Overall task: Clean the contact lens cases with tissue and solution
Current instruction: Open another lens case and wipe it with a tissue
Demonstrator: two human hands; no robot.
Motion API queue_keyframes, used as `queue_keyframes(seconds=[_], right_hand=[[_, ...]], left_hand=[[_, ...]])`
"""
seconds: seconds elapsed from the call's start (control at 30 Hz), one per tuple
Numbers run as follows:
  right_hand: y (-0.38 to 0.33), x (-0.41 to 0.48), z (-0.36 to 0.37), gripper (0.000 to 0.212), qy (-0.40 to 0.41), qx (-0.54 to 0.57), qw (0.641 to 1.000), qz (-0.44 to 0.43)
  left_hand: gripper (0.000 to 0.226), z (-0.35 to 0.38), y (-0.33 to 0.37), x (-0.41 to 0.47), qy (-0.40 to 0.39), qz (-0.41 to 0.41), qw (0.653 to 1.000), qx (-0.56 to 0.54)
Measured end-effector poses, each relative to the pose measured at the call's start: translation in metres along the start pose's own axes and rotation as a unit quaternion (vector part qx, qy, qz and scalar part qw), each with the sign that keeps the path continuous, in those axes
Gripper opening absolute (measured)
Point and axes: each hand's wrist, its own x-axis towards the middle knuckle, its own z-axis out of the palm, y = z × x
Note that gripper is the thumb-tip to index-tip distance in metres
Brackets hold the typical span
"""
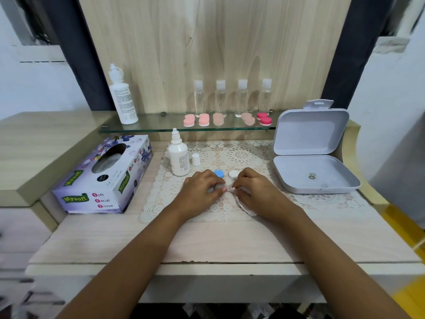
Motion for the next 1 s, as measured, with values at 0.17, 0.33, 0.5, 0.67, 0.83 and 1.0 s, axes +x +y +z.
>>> queue_keyframes(seconds=[0.17,0.33,0.5,0.67,0.83,1.0], right_hand=[[0.001,-0.001,-0.002,0.016,-0.009,0.010,1.000,0.005],[-0.007,-0.002,-0.009,0.034,-0.043,-0.025,0.999,0.004],[-0.013,-0.001,-0.015,0.034,-0.084,-0.131,0.988,-0.017],[-0.018,0.005,-0.021,0.024,-0.122,-0.186,0.974,-0.029],[-0.015,0.008,-0.023,0.024,-0.115,-0.146,0.983,-0.012],[-0.007,0.005,-0.024,0.022,-0.080,-0.041,0.996,0.009]], left_hand=[[0.027,0.001,0.000,0.000,0.001,0.005,1.000,0.001],[0.027,0.001,-0.002,0.000,0.002,0.012,1.000,0.002],[0.026,0.002,-0.003,0.000,0.006,0.021,1.000,0.006],[0.024,0.003,-0.003,0.000,0.013,0.025,1.000,0.006],[0.025,0.003,-0.004,0.001,0.013,0.028,1.000,0.004],[0.024,0.003,-0.005,0.001,0.011,0.031,0.999,-0.001]])
